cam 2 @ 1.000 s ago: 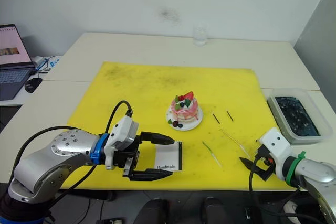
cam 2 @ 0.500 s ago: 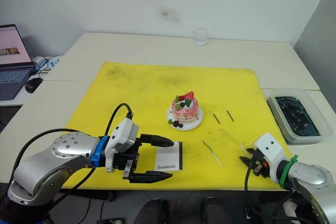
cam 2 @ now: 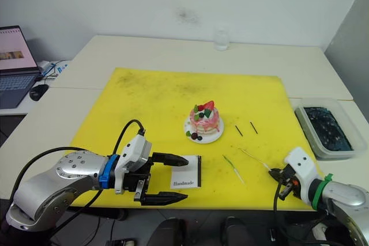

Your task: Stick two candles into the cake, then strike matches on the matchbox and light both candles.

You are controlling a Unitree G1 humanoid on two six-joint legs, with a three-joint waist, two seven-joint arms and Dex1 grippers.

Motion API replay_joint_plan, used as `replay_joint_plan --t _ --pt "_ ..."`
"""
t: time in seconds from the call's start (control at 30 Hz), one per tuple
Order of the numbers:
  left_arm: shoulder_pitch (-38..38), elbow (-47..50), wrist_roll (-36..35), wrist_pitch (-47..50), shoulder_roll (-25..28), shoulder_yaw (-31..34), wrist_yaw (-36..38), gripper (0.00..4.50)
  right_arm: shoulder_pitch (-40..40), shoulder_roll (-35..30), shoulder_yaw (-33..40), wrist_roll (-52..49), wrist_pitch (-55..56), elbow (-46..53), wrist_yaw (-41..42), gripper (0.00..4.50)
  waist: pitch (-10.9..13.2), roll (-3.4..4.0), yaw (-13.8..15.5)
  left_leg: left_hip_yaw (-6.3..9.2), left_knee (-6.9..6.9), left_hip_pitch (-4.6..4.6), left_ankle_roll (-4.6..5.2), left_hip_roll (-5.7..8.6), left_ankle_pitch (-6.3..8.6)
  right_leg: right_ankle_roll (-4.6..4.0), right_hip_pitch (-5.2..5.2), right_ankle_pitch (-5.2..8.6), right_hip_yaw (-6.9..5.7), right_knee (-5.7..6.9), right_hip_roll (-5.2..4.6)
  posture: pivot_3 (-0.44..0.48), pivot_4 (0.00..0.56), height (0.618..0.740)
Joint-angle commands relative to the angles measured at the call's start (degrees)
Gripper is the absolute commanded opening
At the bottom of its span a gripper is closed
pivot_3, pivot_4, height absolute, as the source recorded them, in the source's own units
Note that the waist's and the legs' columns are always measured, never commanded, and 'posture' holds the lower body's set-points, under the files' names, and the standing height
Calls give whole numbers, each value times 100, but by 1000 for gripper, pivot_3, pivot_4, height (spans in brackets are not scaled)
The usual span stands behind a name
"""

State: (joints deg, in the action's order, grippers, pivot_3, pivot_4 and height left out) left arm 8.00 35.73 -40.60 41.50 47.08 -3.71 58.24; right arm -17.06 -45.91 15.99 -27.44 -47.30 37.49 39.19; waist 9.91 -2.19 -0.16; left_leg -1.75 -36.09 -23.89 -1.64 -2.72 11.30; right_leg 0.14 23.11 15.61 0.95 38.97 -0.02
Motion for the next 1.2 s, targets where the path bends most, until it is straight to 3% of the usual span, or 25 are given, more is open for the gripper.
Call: replay_joint_plan --t 0.03,0.2,0.3,0.43,0.57,0.83,1.17,1.2 --pt "64 -204 -579 472 -175 400 -372 4500 176 58 697 -747 -387 309 84 34 0 0 0 1 0 0 0 -1 0 0 0 0 0 0 -1 0 150 740" --pt "283 -533 -1458 1242 -610 765 -1054 4500 910 397 1396 -2499 -1272 400 -379 34 1 -1 -9 9 -2 2 0 -4 0 0 -1 -1 -1 3 -2 0 150 740" --pt "480 -544 -2207 1650 -958 851 -1532 4500 1463 637 1451 -4026 -1519 343 -1165 34 1 -2 -9 9 -2 0 0 -2 0 8 -2 -6 -1 3 1 0 150 740" --pt "886 -704 -3753 2052 -1464 906 -2476 4500 1914 560 973 -6580 -996 141 -2771 34 4 -8 -13 9 -2 -10 0 2 0 10 -1 -7 1 1 2 0 150 740" --pt "1345 -950 -4833 1902 -1942 725 -3467 4500 2315 266 207 -8132 -341 216 -3770 34 5 -8 -18 8 -3 -11 1 5 0 12 -1 -6 4 0 4 0 150 740" --pt "1773 -1303 -5465 1554 -2628 516 -4229 4500 2701 23 -601 -8556 209 310 -4140 34 5 -10 -15 9 -7 -9 1 12 -1 17 -5 -9 3 0 14 0 150 740" --pt "1851 -1501 -5783 1492 -2642 487 -4401 4500 2830 -102 -877 -8556 395 288 -4140 34 5 -9 -11 9 -7 -9 1 9 -1 16 -4 -9 3 0 28 0 150 740" --pt "1842 -1519 -5813 1486 -2651 483 -4423 4312 2827 -111 -889 -8556 405 295 -4139 11 5 -9 -11 9 -7 -9 1 9 -1 16 -4 -9 4 0 28 0 150 740"
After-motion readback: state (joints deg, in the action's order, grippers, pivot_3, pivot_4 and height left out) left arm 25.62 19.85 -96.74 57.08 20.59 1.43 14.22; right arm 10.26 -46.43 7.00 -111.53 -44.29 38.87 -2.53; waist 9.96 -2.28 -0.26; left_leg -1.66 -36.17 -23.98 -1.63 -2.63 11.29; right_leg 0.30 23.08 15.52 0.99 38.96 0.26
